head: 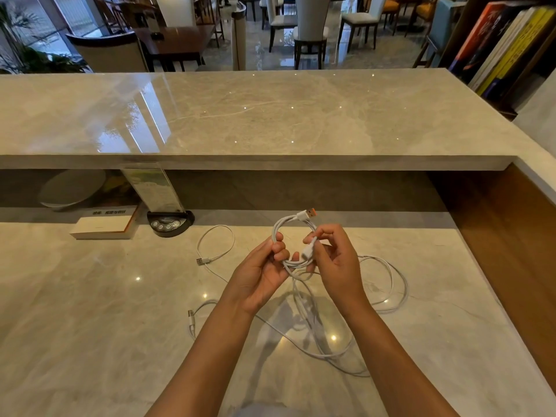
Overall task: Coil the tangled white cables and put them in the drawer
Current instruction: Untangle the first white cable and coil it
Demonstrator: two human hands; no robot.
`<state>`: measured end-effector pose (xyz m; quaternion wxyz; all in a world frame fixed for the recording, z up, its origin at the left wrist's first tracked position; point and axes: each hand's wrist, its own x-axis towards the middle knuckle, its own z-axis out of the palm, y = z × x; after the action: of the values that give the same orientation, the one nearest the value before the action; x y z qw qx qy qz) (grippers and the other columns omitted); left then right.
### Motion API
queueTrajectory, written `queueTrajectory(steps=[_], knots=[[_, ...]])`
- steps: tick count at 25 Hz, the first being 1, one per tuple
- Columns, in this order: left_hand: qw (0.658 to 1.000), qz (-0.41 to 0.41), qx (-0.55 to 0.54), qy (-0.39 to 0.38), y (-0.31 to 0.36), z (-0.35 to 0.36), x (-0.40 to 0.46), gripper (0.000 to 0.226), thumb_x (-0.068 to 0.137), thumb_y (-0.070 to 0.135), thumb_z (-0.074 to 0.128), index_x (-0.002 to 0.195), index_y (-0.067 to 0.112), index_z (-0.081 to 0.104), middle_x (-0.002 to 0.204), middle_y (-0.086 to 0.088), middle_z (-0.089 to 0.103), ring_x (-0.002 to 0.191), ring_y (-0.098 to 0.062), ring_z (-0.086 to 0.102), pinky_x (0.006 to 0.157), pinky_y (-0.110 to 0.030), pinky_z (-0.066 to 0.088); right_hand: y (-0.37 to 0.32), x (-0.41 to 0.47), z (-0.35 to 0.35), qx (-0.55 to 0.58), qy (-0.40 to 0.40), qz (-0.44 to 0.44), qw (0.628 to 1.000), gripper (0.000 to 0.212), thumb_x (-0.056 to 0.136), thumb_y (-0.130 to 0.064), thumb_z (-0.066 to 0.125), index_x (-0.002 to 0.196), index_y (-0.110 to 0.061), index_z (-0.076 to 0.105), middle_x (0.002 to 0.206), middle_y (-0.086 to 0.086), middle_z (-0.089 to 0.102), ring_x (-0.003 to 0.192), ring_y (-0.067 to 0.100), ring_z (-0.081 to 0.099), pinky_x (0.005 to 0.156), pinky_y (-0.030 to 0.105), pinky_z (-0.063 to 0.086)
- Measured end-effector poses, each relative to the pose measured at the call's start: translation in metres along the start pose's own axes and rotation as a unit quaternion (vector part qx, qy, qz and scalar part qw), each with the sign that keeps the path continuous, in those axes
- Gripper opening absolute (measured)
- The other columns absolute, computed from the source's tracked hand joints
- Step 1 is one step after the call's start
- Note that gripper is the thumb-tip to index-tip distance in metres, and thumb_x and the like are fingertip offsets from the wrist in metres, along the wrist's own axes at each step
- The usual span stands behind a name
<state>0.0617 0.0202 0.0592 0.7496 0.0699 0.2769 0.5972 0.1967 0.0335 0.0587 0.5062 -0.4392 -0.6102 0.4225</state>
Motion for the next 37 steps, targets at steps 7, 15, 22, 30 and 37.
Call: queueTrajectory(steps=[7,15,22,30,37], knots=[[0.999,-0.021,0.048,0.009,0.002,-0.006,0.0,0.03,0.097,0.01,0.038,0.083,0.006,0.064,0.06,-0.001,0.051,0.05,-0.009,0.048,0.07,-0.028,0.057,-0.015,0.016,-0.025,0.106,0.249,0.075,0.96,0.016,0.087,-0.007,0.06,0.078,-0.019,0.055,0.078,0.003,0.067,0.048,0.009,0.05,0.046,0.022,0.043],[0.976,-0.03,0.211,-0.047,0.013,-0.003,-0.005,0.023,0.096,0.01,0.036,0.09,0.007,0.058,0.061,0.002,0.048,0.054,-0.007,0.044,0.07,-0.025,0.054,-0.025,0.04,-0.051,0.164,0.033,0.225,0.96,0.016,0.085,0.0,0.06,0.098,-0.007,0.066,0.072,0.007,0.067,0.053,0.008,0.06,0.051,0.016,0.052],[0.924,-0.043,0.356,-0.131,0.033,0.008,-0.01,0.025,0.097,0.011,0.036,0.088,0.008,0.059,0.063,0.002,0.048,0.056,-0.008,0.043,0.076,-0.027,0.052,-0.043,0.068,-0.068,-0.216,-0.257,0.212,0.918,0.018,0.084,0.001,0.061,0.09,-0.01,0.073,0.064,0.003,0.066,0.047,0.006,0.05,0.046,0.017,0.043],[0.929,-0.054,0.342,-0.131,0.025,0.005,-0.008,0.021,0.097,0.012,0.037,0.091,0.001,0.055,0.064,-0.001,0.047,0.057,-0.007,0.045,0.073,-0.026,0.054,-0.048,0.073,-0.049,-0.16,-0.378,0.147,0.9,0.019,0.088,-0.006,0.056,0.089,-0.011,0.074,0.072,0.007,0.066,0.06,0.013,0.049,0.054,0.021,0.04],[0.919,-0.037,0.389,-0.048,0.026,0.008,-0.008,0.025,0.098,0.009,0.038,0.097,0.003,0.062,0.064,-0.002,0.054,0.058,-0.008,0.053,0.076,-0.029,0.056,-0.054,0.066,-0.029,-0.319,-0.37,0.055,0.871,0.033,0.079,-0.025,0.071,0.108,-0.031,0.056,0.087,-0.004,0.062,0.075,0.01,0.058,0.058,0.02,0.048]])
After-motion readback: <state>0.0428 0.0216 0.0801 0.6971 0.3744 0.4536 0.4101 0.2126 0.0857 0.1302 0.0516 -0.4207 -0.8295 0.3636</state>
